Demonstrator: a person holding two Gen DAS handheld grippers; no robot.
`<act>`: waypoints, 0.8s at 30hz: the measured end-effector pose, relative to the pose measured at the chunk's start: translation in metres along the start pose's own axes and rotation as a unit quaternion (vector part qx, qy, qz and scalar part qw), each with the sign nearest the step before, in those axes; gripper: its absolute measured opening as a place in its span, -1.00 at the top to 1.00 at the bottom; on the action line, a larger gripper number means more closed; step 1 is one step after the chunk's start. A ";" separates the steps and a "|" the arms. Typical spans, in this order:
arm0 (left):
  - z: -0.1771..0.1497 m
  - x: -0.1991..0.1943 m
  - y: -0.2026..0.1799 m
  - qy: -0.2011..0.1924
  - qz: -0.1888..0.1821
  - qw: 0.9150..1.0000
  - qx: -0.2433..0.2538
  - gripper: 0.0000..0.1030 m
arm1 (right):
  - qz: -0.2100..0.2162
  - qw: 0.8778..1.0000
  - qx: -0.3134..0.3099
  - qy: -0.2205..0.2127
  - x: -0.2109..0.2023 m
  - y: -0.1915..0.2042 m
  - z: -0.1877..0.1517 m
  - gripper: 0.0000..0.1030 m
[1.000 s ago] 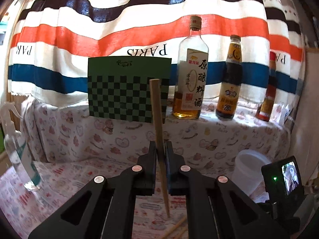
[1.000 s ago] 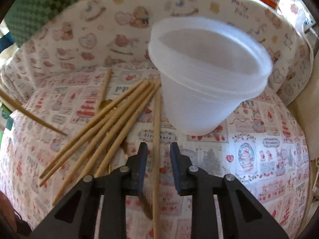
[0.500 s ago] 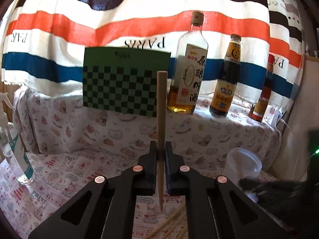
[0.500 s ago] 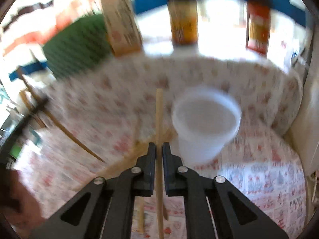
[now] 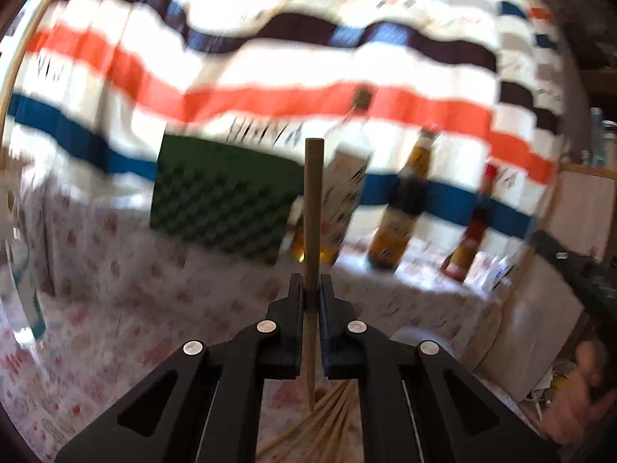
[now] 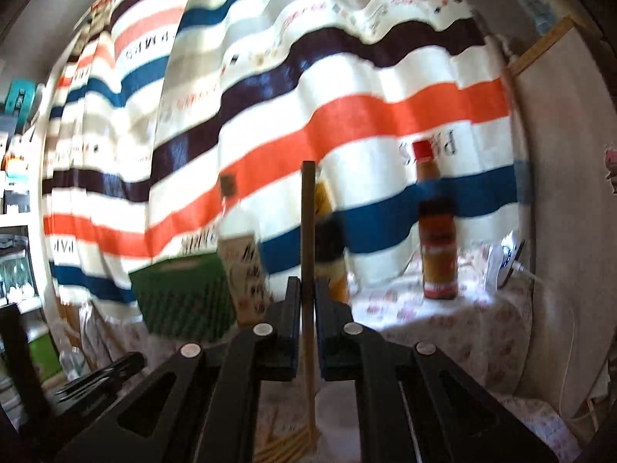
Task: Organize utensils
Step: 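Carry both chopsticks over the white cup and open both tools to drop them in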
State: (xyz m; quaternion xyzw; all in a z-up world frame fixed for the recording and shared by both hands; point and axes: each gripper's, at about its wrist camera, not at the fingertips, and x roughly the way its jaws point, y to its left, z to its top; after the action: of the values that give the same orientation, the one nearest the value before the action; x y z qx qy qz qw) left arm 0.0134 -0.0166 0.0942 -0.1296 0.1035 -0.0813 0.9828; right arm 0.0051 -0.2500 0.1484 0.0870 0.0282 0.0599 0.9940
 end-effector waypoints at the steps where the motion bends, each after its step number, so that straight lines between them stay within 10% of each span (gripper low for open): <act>1: 0.006 -0.005 -0.009 -0.014 -0.005 1.000 0.008 0.88 | 0.001 1.000 0.004 -0.011 0.001 -0.005 0.002 0.88; 13: 0.041 0.033 -0.116 -0.048 -0.053 0.994 0.079 0.88 | -0.011 0.998 0.062 -0.011 0.030 -0.061 -0.007 0.88; 24: 0.000 0.107 -0.099 0.076 -0.076 0.994 0.009 0.88 | 0.014 0.981 0.122 0.147 0.091 -0.091 -0.046 0.86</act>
State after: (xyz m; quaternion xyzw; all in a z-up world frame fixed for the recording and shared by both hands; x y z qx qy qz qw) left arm 0.1038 -0.1313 0.1017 -0.1217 0.1668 -0.1663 0.9642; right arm 0.1026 -0.3203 0.0833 0.1981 0.1799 0.0823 0.9600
